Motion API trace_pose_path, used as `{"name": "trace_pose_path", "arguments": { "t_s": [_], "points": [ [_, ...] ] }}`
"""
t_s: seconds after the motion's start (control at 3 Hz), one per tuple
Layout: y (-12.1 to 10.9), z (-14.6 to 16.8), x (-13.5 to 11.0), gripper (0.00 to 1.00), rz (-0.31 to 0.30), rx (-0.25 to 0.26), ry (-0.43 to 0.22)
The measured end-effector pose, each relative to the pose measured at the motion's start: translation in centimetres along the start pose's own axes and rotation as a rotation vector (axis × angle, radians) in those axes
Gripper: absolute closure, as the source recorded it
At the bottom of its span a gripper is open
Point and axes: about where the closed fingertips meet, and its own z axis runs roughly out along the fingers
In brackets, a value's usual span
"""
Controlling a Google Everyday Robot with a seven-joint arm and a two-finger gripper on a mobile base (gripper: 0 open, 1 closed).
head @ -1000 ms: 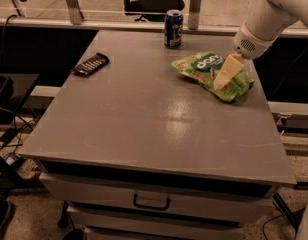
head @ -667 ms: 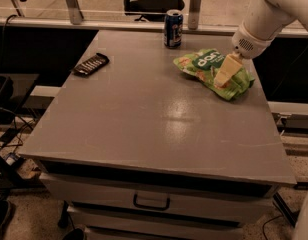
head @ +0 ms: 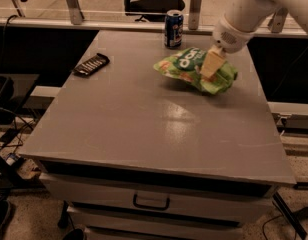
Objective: Move green rice chip bag near rxbar chocolate
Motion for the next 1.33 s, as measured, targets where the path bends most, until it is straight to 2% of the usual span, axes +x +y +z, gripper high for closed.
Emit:
{"name": "trace_pose_path", "arguments": {
  "t_s": [0.67,1.0,1.33],
  "points": [
    [2.6,-0.2,-8.3,1.00,-0.156,-0.058,-0.084],
    [2.9,1.6,-13.6,1.00,-0.219,-0.116,-0.132],
    [3.4,2.9,-16.7,1.00,-0.255,-0.145,-0.156]
  ]
}}
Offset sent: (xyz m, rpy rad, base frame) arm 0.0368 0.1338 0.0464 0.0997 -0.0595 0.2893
